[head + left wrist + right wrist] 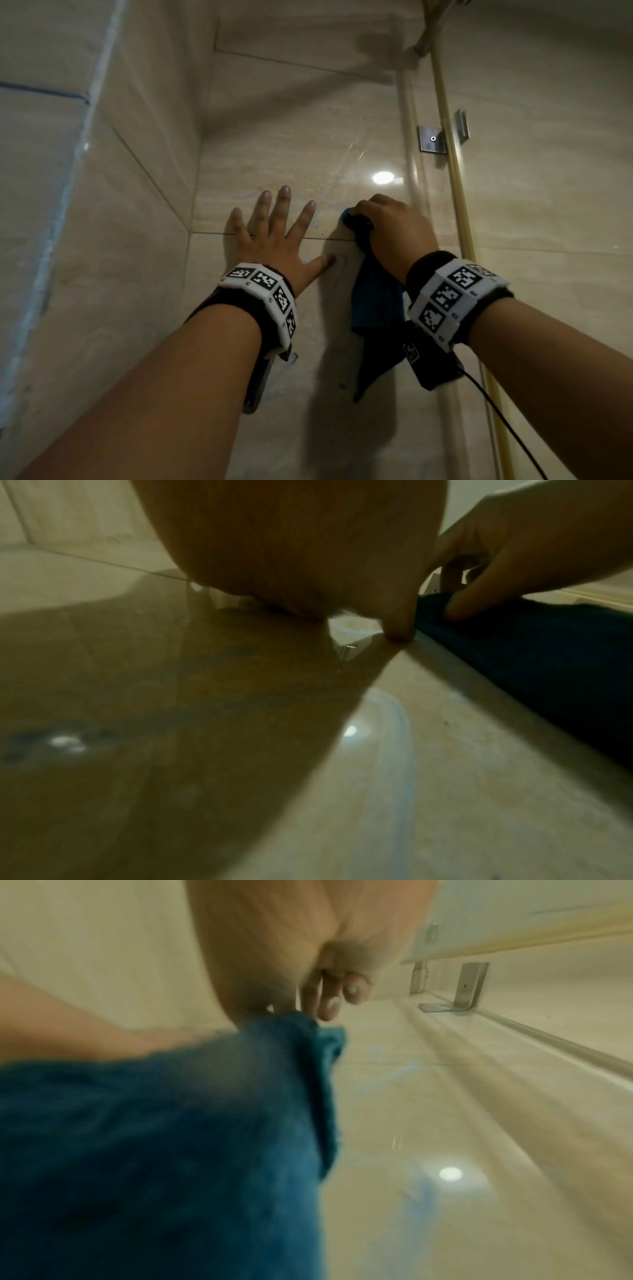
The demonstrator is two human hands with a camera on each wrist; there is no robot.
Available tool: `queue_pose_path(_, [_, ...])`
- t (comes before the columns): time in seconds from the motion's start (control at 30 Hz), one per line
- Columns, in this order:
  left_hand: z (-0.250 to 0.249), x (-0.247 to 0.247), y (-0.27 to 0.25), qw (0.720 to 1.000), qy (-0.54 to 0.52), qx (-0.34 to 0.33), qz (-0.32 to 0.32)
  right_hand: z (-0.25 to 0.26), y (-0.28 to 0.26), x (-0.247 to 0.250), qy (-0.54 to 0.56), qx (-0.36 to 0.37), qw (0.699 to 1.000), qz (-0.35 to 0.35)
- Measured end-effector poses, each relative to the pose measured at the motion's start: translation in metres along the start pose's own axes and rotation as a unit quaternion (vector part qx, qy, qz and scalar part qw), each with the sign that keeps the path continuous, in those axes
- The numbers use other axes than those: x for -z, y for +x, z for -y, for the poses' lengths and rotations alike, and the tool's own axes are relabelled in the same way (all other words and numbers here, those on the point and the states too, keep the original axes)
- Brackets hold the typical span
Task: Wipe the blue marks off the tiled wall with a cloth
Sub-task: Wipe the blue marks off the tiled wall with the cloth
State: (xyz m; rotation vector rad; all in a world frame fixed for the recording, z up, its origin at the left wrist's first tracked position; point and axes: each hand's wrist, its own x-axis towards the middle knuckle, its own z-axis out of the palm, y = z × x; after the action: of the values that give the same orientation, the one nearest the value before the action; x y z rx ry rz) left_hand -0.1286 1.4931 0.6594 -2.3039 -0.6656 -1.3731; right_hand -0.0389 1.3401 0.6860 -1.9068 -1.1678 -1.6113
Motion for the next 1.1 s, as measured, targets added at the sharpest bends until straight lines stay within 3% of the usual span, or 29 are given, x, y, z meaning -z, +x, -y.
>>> queue_pose_path(0.3, [0.000,-0.002,0.001,1.000,-0.001,-0.001,-0.009,0.004,-0.015,-0.027,0.116,-0.029,0.984,-0.131])
queue_pose_path(0.7, [0.000,-0.002,0.000,1.000,-0.005,-0.003,-0.008,-0.007,0.014,-0.036,0.093,-0.051,0.979,-0.172])
queue_pose_path(0.9, [0.000,-0.002,0.000,1.000,-0.008,-0.003,-0.004,-0.015,-0.006,-0.037,0.076,-0.006,0.983,-0.169])
queue_pose_path(1.03, [0.000,-0.002,0.000,1.000,-0.006,-0.004,-0.009,-0.017,0.006,-0.021,0.092,-0.090,0.983,-0.132])
queue_pose_path(1.1, [0.000,-0.003,0.001,1.000,-0.005,-0.004,-0.011,-0.010,0.012,-0.014,0.088,-0.090,0.987,-0.096])
